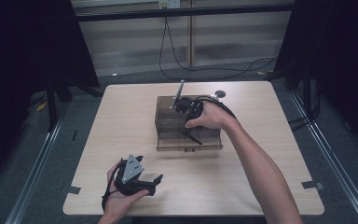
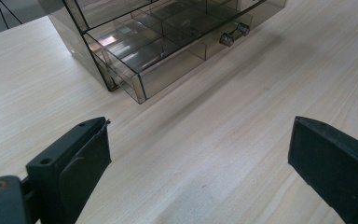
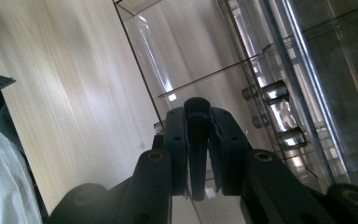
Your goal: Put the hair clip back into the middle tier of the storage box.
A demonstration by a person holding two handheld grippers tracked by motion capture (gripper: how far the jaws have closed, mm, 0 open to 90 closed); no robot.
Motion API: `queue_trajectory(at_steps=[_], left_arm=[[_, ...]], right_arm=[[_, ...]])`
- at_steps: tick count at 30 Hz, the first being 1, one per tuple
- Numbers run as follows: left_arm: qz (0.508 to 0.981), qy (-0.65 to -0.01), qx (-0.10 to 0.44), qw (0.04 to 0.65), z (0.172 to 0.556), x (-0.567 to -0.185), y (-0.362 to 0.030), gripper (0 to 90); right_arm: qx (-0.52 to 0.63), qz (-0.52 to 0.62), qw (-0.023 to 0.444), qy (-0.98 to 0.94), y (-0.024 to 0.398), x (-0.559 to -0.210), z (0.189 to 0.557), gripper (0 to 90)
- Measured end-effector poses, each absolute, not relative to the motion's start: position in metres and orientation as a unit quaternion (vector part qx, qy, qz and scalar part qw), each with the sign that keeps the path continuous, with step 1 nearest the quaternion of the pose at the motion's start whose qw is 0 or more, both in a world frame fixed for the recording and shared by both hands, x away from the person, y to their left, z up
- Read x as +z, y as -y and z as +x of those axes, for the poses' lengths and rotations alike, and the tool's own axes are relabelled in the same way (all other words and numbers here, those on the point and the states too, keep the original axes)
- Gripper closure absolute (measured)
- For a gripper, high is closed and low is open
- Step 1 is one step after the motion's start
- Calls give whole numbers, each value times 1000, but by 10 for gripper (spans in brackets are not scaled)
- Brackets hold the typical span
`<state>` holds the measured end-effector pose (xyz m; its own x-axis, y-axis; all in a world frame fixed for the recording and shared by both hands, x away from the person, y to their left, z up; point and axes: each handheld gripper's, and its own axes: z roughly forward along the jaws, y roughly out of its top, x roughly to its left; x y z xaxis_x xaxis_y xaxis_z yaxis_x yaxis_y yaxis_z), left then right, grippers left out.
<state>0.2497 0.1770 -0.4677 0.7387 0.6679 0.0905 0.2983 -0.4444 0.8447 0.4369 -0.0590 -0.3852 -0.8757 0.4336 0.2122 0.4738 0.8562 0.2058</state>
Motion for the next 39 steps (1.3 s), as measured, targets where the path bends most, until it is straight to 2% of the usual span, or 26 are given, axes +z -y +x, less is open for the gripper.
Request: queue_trajectory(at_steps=[39], left_arm=[[824,-293,213,436,250,-468,-179,58]], right_arm=[[-107,-246,81,960,47,-414,445,777]])
